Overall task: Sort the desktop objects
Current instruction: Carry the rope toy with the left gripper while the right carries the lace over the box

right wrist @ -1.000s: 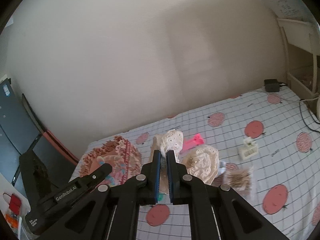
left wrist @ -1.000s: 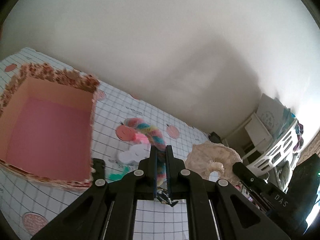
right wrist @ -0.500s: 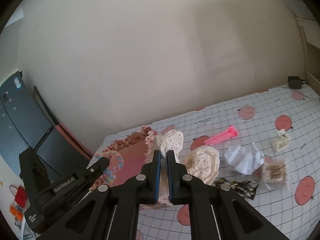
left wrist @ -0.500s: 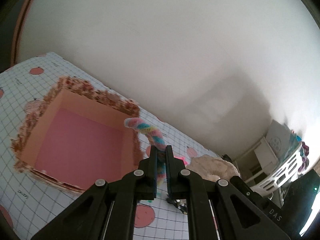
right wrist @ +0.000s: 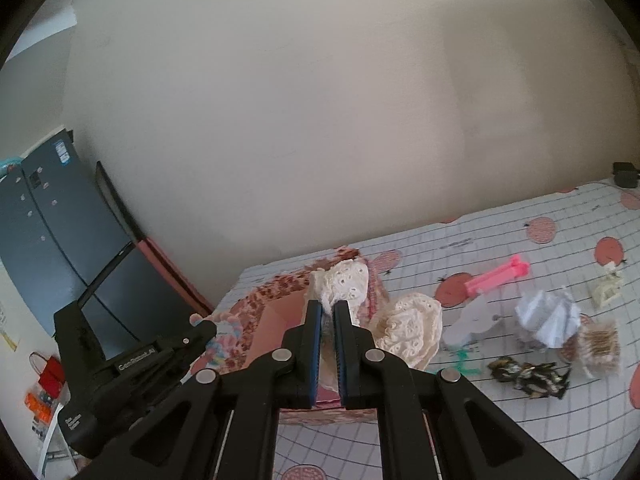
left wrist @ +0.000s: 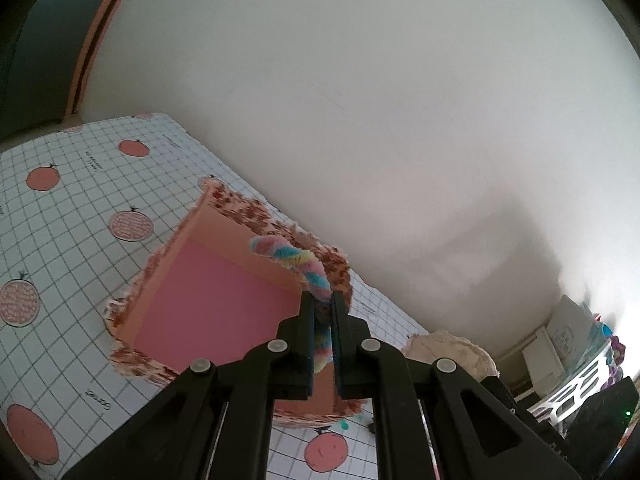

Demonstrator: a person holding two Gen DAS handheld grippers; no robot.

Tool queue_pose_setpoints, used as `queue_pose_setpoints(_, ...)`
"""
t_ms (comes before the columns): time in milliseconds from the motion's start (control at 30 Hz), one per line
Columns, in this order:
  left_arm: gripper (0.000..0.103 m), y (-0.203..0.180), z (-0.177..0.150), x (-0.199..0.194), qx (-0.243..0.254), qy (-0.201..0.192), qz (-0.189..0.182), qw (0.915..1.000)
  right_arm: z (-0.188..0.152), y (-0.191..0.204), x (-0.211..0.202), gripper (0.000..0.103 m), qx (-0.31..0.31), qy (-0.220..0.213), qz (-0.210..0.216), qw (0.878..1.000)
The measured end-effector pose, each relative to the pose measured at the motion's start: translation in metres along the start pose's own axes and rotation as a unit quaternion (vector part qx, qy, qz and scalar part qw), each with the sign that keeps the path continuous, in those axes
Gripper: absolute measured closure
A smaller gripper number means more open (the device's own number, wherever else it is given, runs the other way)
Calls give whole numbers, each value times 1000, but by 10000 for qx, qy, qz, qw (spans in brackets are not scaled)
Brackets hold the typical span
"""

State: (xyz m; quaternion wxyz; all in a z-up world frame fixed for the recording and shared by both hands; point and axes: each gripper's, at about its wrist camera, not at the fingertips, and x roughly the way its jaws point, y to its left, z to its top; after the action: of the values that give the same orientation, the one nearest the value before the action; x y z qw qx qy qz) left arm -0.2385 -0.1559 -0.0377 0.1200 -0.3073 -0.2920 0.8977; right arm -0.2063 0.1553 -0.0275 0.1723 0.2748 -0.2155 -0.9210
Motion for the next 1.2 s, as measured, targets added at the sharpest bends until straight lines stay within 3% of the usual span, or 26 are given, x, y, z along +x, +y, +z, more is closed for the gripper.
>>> queue_pose_setpoints(333,96,19,7,-4,-131,-107,48,9998,-12,19,21,96,-150,57,311,9994)
queue_pose_setpoints(633,96,25,8,-4,-160,-73,95,9998,-27,25,46,96,-217,299,242,9990)
queue_pose_setpoints(1200,96,44,-2,25,-380,539,508,9965,-52,23,82,96,-192,882,96,9959)
